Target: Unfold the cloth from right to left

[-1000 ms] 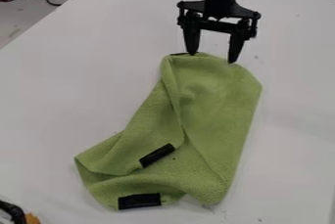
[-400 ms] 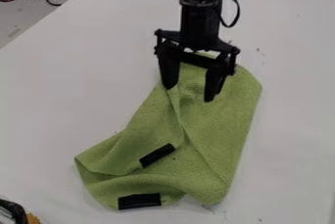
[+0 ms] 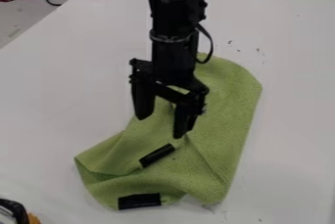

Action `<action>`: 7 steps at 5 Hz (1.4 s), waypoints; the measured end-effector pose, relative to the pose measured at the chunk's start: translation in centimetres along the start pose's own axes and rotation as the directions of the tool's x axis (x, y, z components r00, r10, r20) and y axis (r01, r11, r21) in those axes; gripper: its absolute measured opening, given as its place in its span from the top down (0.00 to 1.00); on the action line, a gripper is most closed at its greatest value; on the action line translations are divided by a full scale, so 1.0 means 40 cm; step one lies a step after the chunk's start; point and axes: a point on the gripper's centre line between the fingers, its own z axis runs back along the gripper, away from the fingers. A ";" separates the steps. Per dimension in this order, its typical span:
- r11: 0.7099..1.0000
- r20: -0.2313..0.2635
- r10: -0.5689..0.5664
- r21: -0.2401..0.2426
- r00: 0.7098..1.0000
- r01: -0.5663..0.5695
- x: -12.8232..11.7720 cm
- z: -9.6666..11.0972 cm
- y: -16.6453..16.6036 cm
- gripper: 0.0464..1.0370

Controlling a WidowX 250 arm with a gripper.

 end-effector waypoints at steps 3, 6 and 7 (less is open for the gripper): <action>0.998 0.137 -0.001 0.058 0.991 -0.007 0.000 -0.076 0.015 0.04; 0.997 0.146 -0.011 0.074 0.989 0.000 0.002 -0.112 0.003 0.04; 0.998 0.110 -0.029 0.067 0.994 0.022 0.003 -0.138 0.001 0.08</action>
